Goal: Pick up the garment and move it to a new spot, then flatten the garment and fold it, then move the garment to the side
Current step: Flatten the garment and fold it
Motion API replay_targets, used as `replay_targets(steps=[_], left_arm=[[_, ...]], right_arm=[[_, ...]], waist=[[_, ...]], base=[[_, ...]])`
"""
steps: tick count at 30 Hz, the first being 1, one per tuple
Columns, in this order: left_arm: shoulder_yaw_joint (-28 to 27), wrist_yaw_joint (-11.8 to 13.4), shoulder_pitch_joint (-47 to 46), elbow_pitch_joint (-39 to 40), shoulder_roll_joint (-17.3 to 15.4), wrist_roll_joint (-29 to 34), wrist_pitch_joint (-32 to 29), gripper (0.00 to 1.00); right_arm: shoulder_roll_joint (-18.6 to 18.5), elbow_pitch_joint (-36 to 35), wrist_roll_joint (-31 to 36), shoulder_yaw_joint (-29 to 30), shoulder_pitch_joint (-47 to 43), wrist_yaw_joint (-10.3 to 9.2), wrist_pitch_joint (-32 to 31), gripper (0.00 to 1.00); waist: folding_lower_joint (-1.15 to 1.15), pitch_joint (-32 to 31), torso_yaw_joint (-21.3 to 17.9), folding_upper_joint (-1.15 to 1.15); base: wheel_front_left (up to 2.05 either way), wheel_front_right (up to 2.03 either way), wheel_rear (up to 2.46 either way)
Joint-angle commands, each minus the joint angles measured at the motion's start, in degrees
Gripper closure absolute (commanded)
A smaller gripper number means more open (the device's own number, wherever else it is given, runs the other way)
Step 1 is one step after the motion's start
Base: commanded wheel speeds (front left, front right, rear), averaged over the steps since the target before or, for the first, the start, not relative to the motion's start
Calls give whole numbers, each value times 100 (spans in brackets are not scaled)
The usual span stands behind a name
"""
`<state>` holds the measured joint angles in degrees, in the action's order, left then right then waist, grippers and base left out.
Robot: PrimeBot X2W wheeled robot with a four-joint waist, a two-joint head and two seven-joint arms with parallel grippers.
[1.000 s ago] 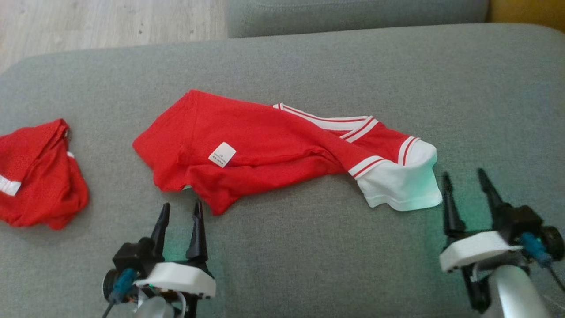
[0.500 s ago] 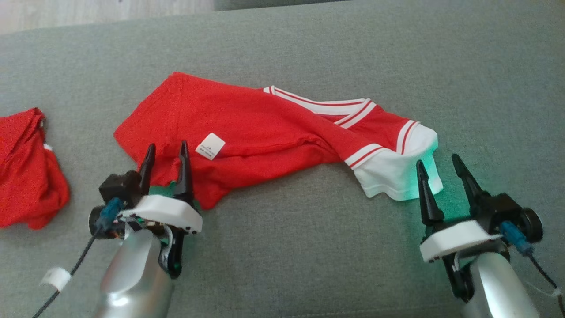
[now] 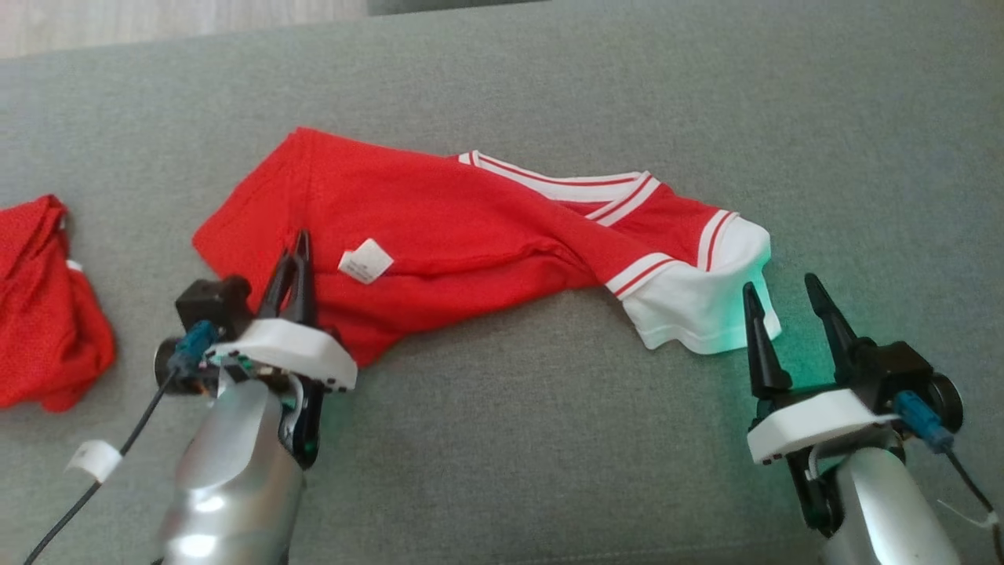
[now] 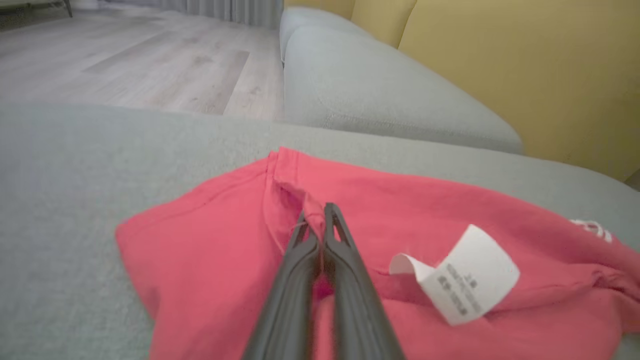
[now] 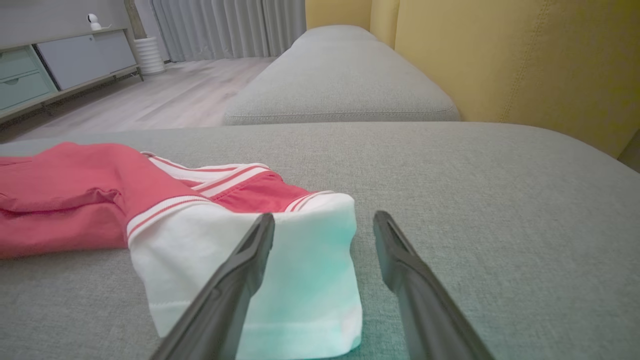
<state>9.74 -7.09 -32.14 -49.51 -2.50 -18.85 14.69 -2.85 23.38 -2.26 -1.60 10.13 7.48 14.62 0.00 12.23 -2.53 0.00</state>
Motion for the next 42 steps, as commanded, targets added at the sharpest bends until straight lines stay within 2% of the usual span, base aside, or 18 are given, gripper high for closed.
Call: replay_targets(steps=[1, 6, 11, 17, 23, 24, 25, 32, 42], left_arm=[[-181, -14, -34, 345, -107, 63, 31, 100], [-188, -25, 268, 1107, -61, 112, 31, 100], [-142, -32, 725, 1460, -46, 11, 31, 100], [-232, 21, 1406, 1600, -42, -1, 31, 100], [-538, 257, 2028, 1821, -40, 288, 31, 100], [-607, 310, 2103, 1941, -40, 416, 31, 46], [-678, 371, 2180, 2047, -41, 554, 31, 0], [-987, 709, 2642, 2536, -54, 1266, 31, 0], [-1102, 815, 3060, 2720, -43, 1449, 31, 0]], right_arm=[[-3, -132, -59, -102, 75, 1, 38, 0], [-3, -48, -190, -27, -108, 1, 38, 0], [-3, 52, -358, -47, -294, 1, 38, 0], [-3, 108, -481, -142, -403, 1, 38, 0], [-3, 147, -506, -269, -431, 1, 38, 0], [-3, 148, -509, -298, -422, 1, 38, 0], [-3, 119, -517, -316, -406, 1, 38, 0], [-3, -220, -530, -506, -330, 1, 38, 0], [-3, -61, -543, -647, -350, 1, 38, 0]], waist=[[0, -102, 86, 0], [0, -546, 362, 0], [0, -931, 532, 0], [0, -1098, 544, 0], [0, -1112, 387, 0], [0, -1112, 347, 0], [0, -1110, 310, 0], [0, -1165, 66, 0], [0, -1253, -2, 0]], base=[[0, 0, 0], [0, 0, 0], [0, 0, 0], [0, 0, 0], [0, 0, 0], [0, 0, 0], [0, 0, 0], [0, 0, 0], [0, 0, 0]])
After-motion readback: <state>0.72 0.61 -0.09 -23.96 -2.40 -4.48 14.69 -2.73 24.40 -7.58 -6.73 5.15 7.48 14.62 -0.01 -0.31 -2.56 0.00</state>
